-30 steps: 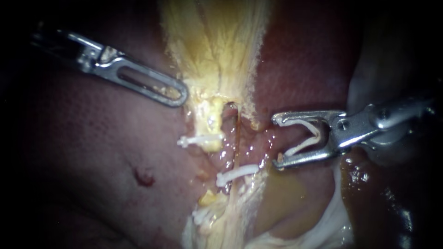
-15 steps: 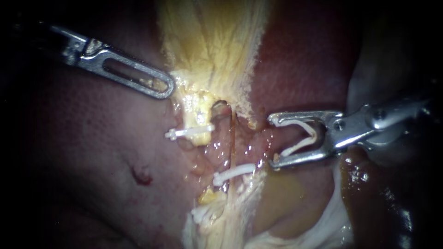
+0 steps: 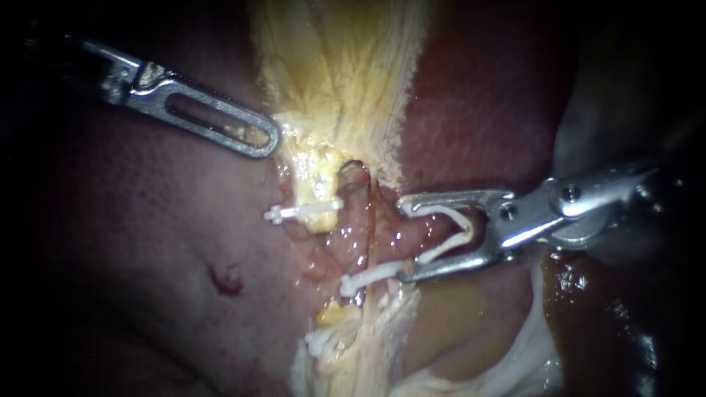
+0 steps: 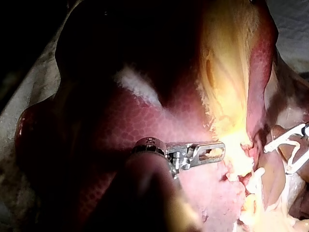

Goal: Clipping second clip right tube

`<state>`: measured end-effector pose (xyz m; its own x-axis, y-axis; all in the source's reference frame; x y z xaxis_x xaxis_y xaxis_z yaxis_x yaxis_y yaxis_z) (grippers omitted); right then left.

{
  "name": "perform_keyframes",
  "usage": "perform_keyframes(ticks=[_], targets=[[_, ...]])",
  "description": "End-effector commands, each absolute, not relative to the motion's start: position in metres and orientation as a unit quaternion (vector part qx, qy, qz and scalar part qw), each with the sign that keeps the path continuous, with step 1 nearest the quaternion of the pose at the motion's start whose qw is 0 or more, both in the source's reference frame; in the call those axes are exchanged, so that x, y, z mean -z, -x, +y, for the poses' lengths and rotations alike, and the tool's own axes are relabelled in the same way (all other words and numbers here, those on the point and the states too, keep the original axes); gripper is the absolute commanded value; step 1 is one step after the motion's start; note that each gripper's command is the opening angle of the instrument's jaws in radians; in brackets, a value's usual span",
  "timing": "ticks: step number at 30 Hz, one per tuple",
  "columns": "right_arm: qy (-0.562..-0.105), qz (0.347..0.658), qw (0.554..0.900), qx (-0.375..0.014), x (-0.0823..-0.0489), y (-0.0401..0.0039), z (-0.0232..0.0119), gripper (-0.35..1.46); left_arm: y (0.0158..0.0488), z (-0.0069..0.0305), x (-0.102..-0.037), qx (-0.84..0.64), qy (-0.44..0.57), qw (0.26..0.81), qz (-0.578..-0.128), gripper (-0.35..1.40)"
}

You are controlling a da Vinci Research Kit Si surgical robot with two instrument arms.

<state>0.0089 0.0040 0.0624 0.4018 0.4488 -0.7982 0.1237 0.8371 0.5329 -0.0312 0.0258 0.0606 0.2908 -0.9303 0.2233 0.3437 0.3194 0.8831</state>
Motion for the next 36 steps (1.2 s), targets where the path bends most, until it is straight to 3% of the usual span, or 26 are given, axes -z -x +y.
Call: perform_keyframes(ticks=[1,17,36], targets=[[-0.268,0.536,0.793,-0.107,-0.0627,-0.0091,0.0039,0.5,0.0312,0.0258,-0.0606,0.448,-0.374,0.711,-0.392,-0.35],[-0.31,0.513,0.784,-0.162,-0.07,-0.0093,0.0029,0.5,0.0312,0.0258,-0.0606,0.448,-0.374,0.711,-0.392,-0.35],[-0.333,0.514,0.773,-0.165,-0.0718,-0.0117,0.0021,0.5,0.0311,0.0258,-0.0606,0.448,-0.374,0.711,-0.392,-0.35]])
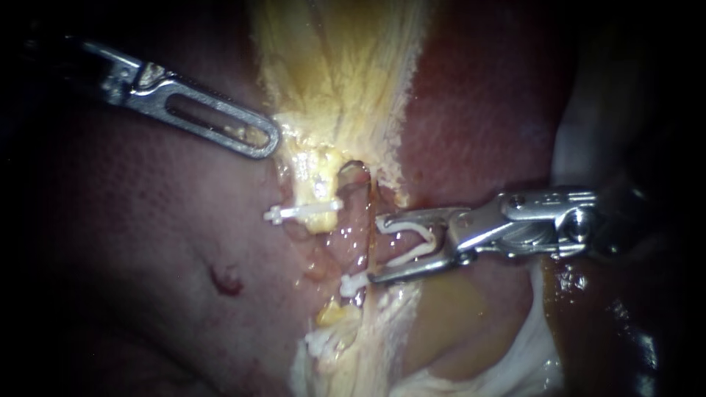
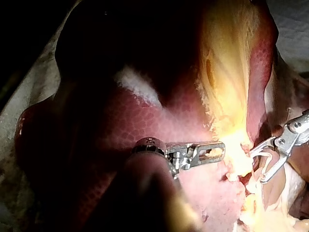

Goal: Clipping second clip right tube

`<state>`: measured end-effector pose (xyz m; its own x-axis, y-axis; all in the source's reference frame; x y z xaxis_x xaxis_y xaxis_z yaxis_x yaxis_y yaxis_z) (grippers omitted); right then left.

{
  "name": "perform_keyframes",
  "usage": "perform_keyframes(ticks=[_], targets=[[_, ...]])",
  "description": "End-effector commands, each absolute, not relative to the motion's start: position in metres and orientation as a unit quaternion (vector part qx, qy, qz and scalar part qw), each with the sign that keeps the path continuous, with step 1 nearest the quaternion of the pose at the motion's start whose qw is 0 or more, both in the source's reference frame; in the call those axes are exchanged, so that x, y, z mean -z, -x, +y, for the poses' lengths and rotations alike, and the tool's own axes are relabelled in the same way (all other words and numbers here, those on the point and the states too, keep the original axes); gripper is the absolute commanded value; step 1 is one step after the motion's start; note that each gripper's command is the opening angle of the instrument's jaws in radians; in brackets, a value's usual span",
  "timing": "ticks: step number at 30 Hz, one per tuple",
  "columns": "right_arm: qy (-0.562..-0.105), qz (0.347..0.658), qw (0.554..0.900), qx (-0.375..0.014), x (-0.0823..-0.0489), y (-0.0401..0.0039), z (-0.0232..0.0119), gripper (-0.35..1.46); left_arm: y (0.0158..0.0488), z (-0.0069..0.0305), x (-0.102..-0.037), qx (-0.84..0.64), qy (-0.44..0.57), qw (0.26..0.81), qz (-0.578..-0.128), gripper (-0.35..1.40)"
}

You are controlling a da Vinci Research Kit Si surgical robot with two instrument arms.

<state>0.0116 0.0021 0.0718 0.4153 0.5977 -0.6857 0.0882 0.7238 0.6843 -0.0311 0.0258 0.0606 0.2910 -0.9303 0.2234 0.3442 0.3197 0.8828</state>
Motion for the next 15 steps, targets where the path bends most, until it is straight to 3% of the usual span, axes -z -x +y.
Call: perform_keyframes(ticks=[1,15], targets=[[-0.333,0.515,0.773,-0.164,-0.0719,-0.0119,0.002,0.5,0.0311,0.0258,-0.0606,0.448,-0.374,0.711,-0.392,-0.35],[-0.376,0.538,0.734,-0.174,-0.0719,-0.0137,0.0011,0.5,0.0311,0.0258,-0.0606,0.448,-0.374,0.711,-0.392,-0.35]])
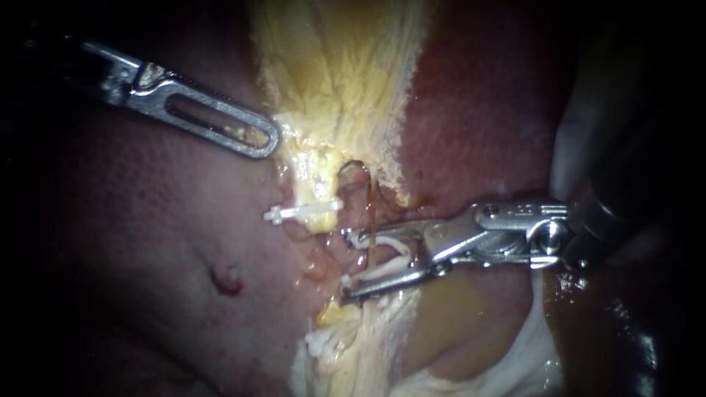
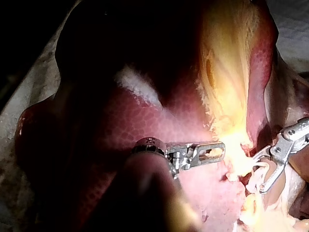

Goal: Clipping second clip right tube

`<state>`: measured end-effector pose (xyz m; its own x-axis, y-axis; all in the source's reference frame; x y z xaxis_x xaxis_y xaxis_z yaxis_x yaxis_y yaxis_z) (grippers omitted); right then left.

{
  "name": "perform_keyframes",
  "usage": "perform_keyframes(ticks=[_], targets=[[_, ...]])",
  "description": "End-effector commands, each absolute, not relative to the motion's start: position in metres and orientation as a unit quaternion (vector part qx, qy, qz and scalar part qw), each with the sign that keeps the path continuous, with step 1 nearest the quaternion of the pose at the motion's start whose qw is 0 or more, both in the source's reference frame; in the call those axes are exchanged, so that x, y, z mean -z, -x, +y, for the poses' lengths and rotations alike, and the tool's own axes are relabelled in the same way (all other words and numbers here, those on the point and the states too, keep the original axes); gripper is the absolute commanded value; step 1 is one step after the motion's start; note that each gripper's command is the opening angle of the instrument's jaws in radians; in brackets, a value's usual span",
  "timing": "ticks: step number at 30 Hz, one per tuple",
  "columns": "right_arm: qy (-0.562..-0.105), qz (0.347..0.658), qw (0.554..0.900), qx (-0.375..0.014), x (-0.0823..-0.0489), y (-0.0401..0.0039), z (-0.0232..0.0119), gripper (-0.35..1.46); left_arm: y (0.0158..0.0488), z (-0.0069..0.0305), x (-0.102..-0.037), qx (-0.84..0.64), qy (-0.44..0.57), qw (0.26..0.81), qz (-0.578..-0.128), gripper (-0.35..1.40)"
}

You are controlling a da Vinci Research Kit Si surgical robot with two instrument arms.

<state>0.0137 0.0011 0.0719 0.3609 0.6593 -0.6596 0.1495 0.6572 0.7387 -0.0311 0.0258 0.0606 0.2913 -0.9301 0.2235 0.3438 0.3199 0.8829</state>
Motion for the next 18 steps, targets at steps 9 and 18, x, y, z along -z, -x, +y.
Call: perform_keyframes(ticks=[9,18], targets=[[-0.422,0.564,0.689,-0.172,-0.0692,-0.0142,0.0,0.5,0.0311,0.0258,-0.0606,0.448,-0.374,0.711,-0.392,-0.35],[-0.438,0.576,0.669,-0.168,-0.067,-0.0144,0.0004,0.49,0.0311,0.0258,-0.0606,0.448,-0.374,0.711,-0.392,-0.35]])
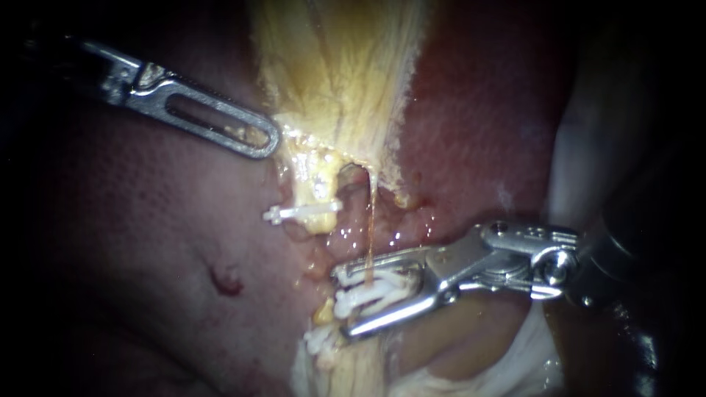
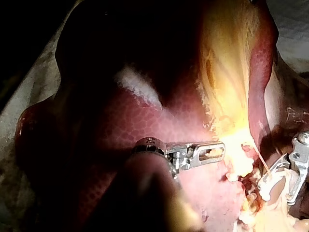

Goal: Clipping second clip right tube

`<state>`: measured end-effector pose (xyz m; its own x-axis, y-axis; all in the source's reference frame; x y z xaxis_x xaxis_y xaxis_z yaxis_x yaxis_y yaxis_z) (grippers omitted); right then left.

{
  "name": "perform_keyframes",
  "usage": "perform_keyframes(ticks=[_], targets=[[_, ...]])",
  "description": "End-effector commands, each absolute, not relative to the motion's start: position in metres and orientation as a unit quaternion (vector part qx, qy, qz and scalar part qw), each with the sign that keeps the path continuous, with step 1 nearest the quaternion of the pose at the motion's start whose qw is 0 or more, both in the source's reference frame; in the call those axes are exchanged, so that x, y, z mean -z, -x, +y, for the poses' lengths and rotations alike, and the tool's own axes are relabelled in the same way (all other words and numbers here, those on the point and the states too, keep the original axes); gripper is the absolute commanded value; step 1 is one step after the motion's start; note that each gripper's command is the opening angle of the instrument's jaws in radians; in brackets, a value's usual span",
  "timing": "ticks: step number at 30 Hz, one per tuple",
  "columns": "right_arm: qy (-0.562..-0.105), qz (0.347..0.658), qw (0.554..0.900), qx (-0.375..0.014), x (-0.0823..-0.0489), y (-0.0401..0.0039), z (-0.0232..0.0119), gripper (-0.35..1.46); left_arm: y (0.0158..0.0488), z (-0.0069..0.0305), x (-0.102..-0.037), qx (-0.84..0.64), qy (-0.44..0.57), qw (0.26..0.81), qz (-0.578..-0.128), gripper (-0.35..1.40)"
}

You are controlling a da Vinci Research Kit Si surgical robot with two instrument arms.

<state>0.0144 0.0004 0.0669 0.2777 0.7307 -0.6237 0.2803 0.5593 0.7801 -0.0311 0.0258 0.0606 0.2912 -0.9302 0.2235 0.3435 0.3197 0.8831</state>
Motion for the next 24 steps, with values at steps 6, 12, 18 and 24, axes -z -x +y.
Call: perform_keyframes(ticks=[6,12,18,24], targets=[[-0.442,0.574,0.668,-0.172,-0.0672,-0.014,0.0006,0.45,0.0311,0.0258,-0.0606,0.448,-0.374,0.711,-0.392,-0.35],[-0.445,0.572,0.667,-0.173,-0.0674,-0.0135,0.0008,0.37,0.0311,0.0258,-0.0607,0.448,-0.374,0.711,-0.392,-0.35],[-0.448,0.572,0.666,-0.17,-0.0675,-0.0133,0.0008,0.23,0.0311,0.0259,-0.0608,0.448,-0.374,0.711,-0.392,-0.35],[-0.453,0.572,0.664,-0.161,-0.0676,-0.0131,0.0009,-0.01,0.0311,0.0259,-0.0608,0.448,-0.374,0.711,-0.392,-0.35]])
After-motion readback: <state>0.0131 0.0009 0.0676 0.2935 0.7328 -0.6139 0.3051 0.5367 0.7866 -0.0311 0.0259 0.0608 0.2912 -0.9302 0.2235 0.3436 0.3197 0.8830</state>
